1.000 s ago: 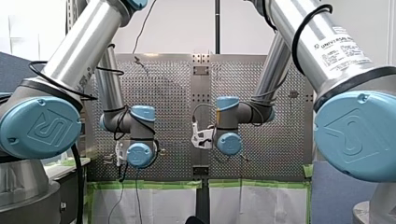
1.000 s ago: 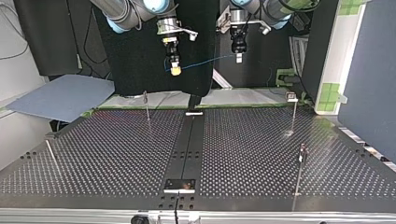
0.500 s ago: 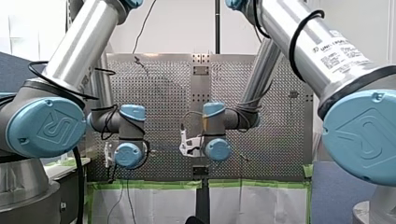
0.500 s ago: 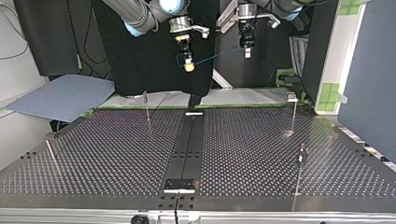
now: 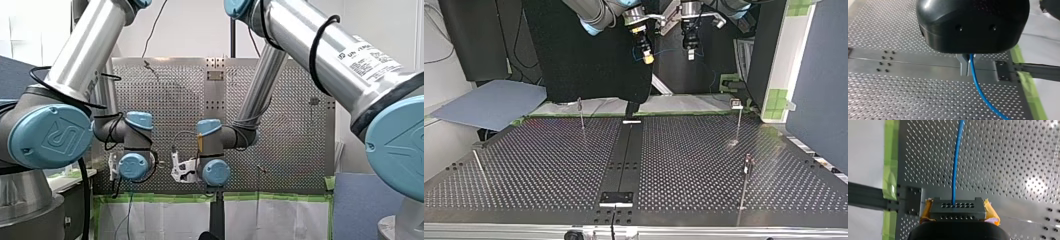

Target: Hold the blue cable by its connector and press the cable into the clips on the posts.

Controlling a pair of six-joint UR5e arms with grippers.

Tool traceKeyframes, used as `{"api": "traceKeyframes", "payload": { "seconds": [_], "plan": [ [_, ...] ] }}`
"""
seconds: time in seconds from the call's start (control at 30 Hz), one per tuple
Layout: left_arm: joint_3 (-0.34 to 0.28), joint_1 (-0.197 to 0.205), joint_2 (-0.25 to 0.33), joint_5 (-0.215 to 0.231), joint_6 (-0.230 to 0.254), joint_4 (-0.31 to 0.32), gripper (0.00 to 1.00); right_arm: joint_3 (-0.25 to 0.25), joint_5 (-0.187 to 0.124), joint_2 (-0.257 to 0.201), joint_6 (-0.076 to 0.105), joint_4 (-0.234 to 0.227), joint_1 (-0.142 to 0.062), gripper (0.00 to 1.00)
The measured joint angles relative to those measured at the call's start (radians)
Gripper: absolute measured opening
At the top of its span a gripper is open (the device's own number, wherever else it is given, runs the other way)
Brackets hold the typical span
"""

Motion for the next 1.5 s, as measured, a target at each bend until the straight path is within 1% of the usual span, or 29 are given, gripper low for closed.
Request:
{"api": "traceKeyframes", "payload": {
  "seconds": [0.1,0.13,0.23,0.3,0.4,0.43,0.53,0.63,0.73,0.8,0.93,1.03,1.07,1.13,1.27,1.5],
  "plan": [
    [0.014,0.023,0.023,0.023,-0.018,-0.015,0.0,-0.003,0.02,-0.014,0.019,0.018,0.026,0.0],
    [0.018,0.03,0.03,0.03,-0.023,-0.021,0.0,-0.004,0.029,-0.023,0.029,0.027,0.036,0.0],
    [0.024,0.047,0.054,0.049,-0.043,-0.044,0.0,-0.005,0.054,-0.047,0.054,0.052,0.058,0.0],
    [0.026,0.053,0.071,0.051,-0.05,-0.059,0.0,-0.005,0.068,-0.061,0.069,0.066,0.062,0.0],
    [0.029,0.057,0.095,0.051,-0.051,-0.083,0.0,-0.005,0.091,-0.083,0.091,0.088,0.059,0.0],
    [0.032,0.058,0.103,0.05,-0.051,-0.091,0.0,-0.005,0.1,-0.093,0.1,0.097,0.055,0.0],
    [0.047,0.06,0.129,0.047,-0.051,-0.117,0.0,-0.005,0.123,-0.116,0.12,0.12,0.041,0.0],
    [0.068,0.062,0.154,0.046,-0.045,-0.143,0.0,-0.005,0.146,-0.138,0.129,0.143,0.021,0.0],
    [0.091,0.062,0.178,0.044,-0.031,-0.167,0.0,-0.005,0.158,-0.161,0.13,0.166,-0.001,0.0],
    [0.108,0.062,0.195,0.043,-0.023,-0.183,0.0,-0.006,0.152,-0.176,0.13,0.181,-0.016,0.0],
    [0.141,0.063,0.228,0.04,-0.017,-0.217,0.0,-0.019,0.12,-0.216,0.127,0.22,-0.055,0.0],
    [0.168,0.064,0.255,0.036,-0.012,-0.243,0.0,-0.036,0.097,-0.24,0.122,0.245,-0.078,0.0],
    [0.176,0.064,0.263,0.034,-0.011,-0.252,0.0,-0.042,0.089,-0.247,0.121,0.252,-0.082,0.0],
    [0.195,0.065,0.282,0.027,-0.011,-0.27,0.0,-0.058,0.072,-0.264,0.117,0.269,-0.087,0.0],
    [0.23,0.068,0.317,0.017,-0.015,-0.305,0.0,-0.09,0.039,-0.298,0.111,0.303,-0.089,0.0],
    [0.297,0.08,0.384,-0.006,-0.039,-0.372,0.0,-0.146,-0.016,-0.353,0.113,0.356,-0.093,0.0]
  ]
}}
